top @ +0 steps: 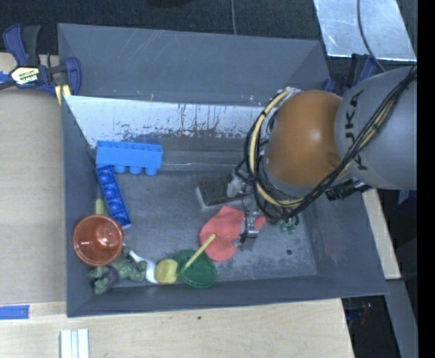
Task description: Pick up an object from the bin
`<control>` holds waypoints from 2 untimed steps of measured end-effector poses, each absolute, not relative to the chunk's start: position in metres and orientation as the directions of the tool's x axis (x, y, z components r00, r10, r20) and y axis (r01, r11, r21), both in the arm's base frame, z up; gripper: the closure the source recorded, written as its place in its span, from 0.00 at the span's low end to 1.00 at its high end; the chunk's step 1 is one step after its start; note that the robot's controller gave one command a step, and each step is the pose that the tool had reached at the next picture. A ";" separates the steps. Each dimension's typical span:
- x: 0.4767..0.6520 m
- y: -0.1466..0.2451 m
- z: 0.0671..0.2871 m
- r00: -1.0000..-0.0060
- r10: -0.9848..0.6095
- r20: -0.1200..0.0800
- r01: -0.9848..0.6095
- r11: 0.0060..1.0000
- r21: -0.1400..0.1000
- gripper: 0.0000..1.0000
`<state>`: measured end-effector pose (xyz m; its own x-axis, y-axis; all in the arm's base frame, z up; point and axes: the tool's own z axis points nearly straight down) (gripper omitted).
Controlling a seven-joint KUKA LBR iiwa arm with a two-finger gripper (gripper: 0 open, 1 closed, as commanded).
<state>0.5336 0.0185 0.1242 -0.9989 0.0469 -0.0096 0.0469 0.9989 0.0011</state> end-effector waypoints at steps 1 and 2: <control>0.538 -0.045 0.101 -0.994 0.106 -0.015 0.106 0.994 0.001 1.00; 0.537 -0.045 0.101 -0.994 0.106 -0.015 0.106 0.994 0.001 1.00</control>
Offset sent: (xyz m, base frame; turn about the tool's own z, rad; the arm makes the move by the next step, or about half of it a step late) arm 0.0000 0.0000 0.0000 0.0000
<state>0.5374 -0.0447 0.1012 -0.9943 0.1060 -0.0147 0.1060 0.9944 0.0014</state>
